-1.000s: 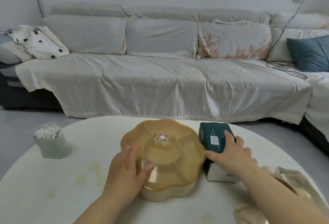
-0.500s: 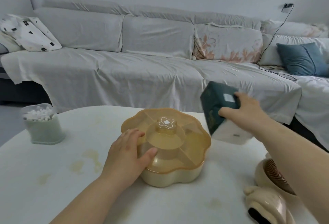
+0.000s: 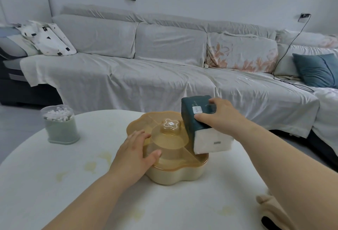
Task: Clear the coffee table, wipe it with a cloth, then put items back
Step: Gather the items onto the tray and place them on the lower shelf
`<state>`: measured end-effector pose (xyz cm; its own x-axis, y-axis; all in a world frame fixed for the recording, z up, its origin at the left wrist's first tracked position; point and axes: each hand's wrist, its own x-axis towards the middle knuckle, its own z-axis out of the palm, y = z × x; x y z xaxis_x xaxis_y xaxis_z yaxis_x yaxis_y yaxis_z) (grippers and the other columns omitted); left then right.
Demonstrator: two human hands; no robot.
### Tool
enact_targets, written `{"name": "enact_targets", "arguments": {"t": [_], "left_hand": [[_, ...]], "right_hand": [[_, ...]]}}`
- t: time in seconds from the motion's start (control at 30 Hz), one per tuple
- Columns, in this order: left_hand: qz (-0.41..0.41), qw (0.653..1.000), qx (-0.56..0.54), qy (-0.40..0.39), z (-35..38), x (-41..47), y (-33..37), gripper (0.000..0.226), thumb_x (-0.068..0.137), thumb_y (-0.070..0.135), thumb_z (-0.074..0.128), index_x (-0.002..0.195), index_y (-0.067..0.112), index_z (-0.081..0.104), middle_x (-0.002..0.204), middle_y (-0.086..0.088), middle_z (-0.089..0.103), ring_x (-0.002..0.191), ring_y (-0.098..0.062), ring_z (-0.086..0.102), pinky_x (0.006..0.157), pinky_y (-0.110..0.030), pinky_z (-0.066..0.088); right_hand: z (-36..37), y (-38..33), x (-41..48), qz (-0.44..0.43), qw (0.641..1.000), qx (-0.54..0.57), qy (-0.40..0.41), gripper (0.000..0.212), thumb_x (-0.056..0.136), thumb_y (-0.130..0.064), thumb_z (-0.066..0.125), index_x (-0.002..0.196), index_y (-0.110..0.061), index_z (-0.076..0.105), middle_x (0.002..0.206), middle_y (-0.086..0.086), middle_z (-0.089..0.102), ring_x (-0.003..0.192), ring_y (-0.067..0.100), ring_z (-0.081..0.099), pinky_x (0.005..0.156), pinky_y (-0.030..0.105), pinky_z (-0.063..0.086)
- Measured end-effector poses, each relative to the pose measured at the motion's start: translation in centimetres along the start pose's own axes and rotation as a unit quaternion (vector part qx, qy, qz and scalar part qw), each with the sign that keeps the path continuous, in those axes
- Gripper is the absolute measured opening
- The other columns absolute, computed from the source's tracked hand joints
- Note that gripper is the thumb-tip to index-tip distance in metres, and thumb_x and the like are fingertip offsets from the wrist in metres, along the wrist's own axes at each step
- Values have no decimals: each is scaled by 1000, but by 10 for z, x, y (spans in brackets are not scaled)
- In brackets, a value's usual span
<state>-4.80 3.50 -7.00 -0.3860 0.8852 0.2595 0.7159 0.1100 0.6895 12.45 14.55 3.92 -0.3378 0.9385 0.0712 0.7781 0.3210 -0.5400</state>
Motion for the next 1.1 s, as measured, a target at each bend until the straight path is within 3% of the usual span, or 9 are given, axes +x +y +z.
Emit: {"name": "enact_targets", "arguments": {"t": [0.1, 0.27, 0.33, 0.67, 0.77, 0.83, 0.9, 1.0, 1.1], "left_hand": [[2, 1000, -2, -1, 0, 0, 0, 57, 82, 42, 52, 132, 25, 33, 151, 5, 20, 139, -13, 13, 113, -31, 14], [10, 1000, 2, 7, 0, 0, 1, 56, 82, 41, 52, 132, 24, 33, 150, 4, 21, 139, -14, 14, 112, -30, 15], [10, 1000, -1, 9, 0, 0, 1, 56, 82, 40, 53, 132, 24, 33, 150, 4, 21, 138, -13, 14, 111, -29, 14], [5, 1000, 6, 13, 1, 1, 2, 60, 80, 41, 56, 133, 22, 33, 151, 2, 22, 139, -15, 14, 112, -30, 13], [8, 1000, -5, 27, -3, 1, 2, 57, 81, 38, 57, 131, 21, 37, 149, 0, 27, 137, -17, 20, 112, -32, 16], [14, 997, -33, 73, -9, 0, 3, 51, 81, 33, 58, 127, 18, 42, 144, -1, 34, 134, -18, 27, 110, -31, 20], [20, 992, -53, 117, -18, -5, 1, 43, 81, 27, 58, 122, 16, 48, 137, -1, 42, 129, -17, 34, 106, -29, 24], [43, 981, -37, 183, -34, -16, -6, 26, 80, 15, 60, 106, 12, 59, 117, -1, 53, 117, -21, 45, 92, -20, 29], [42, 943, -27, 330, -67, -25, -20, 16, 77, 6, 60, 93, 5, 64, 97, -3, 56, 101, -26, 52, 81, -17, 30]], "right_hand": [[1, -4, 5, -8, 998, 58, 2, 67, 74, -42, 63, 130, -19, 33, 129, 9, 42, 106, 29, 52, 90, 45, 49], [1, 11, 2, 96, 965, 225, -97, 69, 73, -49, 63, 130, -33, 28, 90, -6, 52, 74, 19, 59, 50, 29, 49], [1, 21, 3, 86, 959, 254, -88, 69, 74, -46, 64, 132, -31, 29, 86, -10, 49, 71, 15, 57, 46, 26, 46], [8, 31, -1, 52, 951, 297, -66, 59, 81, -49, 53, 132, -34, 26, 89, -15, 49, 76, 11, 55, 51, 29, 44], [3, 30, 0, 61, 956, 283, -49, 70, 78, -61, 45, 136, -29, 22, 118, -5, 52, 92, 20, 55, 68, 39, 49], [1, 29, 2, 64, 959, 276, -11, 74, 77, -64, 44, 138, -27, 23, 139, 5, 40, 116, 29, 47, 88, 46, 42], [0, 22, 1, 40, 968, 249, 16, 74, 78, -61, 45, 137, -23, 23, 146, 8, 33, 126, 30, 38, 94, 41, 36], [-2, 6, -2, -9, 987, 122, 107, 70, 81, -56, 47, 136, -17, 27, 146, 10, 32, 132, 33, 30, 104, 47, 29], [1, -19, -11, -131, 952, 96, 258, 44, 86, -40, 49, 123, -15, 45, 133, 6, 46, 126, 26, 35, 104, 41, 28]]}}
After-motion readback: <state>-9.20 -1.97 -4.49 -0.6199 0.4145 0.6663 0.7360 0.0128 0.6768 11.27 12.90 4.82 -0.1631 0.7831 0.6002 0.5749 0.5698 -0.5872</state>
